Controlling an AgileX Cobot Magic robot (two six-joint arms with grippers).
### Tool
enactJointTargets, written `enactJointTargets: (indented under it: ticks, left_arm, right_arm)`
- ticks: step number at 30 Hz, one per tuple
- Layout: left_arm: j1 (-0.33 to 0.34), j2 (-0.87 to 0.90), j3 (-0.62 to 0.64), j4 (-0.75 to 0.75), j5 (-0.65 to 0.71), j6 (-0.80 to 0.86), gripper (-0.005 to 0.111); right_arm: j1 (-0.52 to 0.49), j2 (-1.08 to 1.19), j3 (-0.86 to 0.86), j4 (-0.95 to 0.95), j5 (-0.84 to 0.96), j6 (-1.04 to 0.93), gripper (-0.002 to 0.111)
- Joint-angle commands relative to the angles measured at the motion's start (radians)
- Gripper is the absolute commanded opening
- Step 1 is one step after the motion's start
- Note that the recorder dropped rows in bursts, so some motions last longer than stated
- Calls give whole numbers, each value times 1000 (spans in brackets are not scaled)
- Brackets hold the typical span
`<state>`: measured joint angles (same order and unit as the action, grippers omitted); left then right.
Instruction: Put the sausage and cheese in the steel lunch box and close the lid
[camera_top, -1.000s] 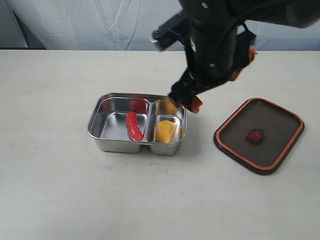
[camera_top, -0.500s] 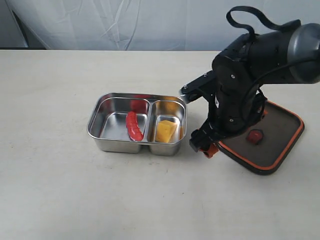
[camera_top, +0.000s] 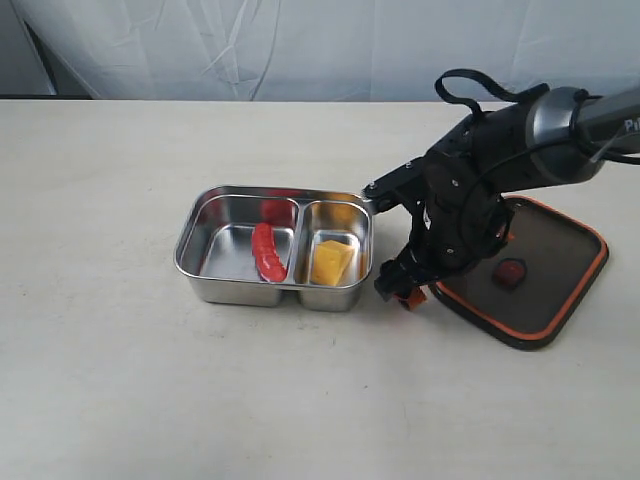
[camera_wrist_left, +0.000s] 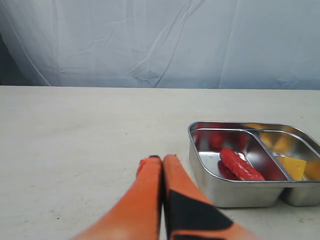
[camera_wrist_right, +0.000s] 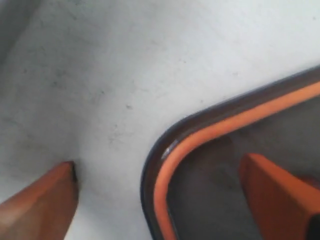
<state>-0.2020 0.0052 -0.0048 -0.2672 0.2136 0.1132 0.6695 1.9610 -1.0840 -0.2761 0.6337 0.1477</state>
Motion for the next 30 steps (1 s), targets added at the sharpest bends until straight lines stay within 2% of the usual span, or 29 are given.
enactJointTargets:
  ticks: [1, 5, 6, 12, 20, 25, 30]
  left_arm:
    - [4, -5, 5, -1, -5, 1, 0]
    - [4, -5, 5, -1, -5, 1, 0]
    - [4, -5, 5, -1, -5, 1, 0]
    - [4, -5, 5, -1, -5, 1, 0]
    - [4, -5, 5, -1, -5, 1, 0]
    - [4, -5, 5, -1, -5, 1, 0]
    - [4, -5, 5, -1, -5, 1, 0]
  right_arm:
    - [-6, 50, 4, -10, -15, 2, 53]
    - [-6, 59, 4, -10, -8, 2, 5]
    - [-6, 59, 4, -10, -6, 2, 0]
    - [-6, 42, 4, -4, 84, 2, 0]
    - [7, -129, 4, 69, 167, 11, -1]
    - [56, -280, 4, 108, 191, 11, -1]
    - [194, -511, 4, 205, 150, 11, -1]
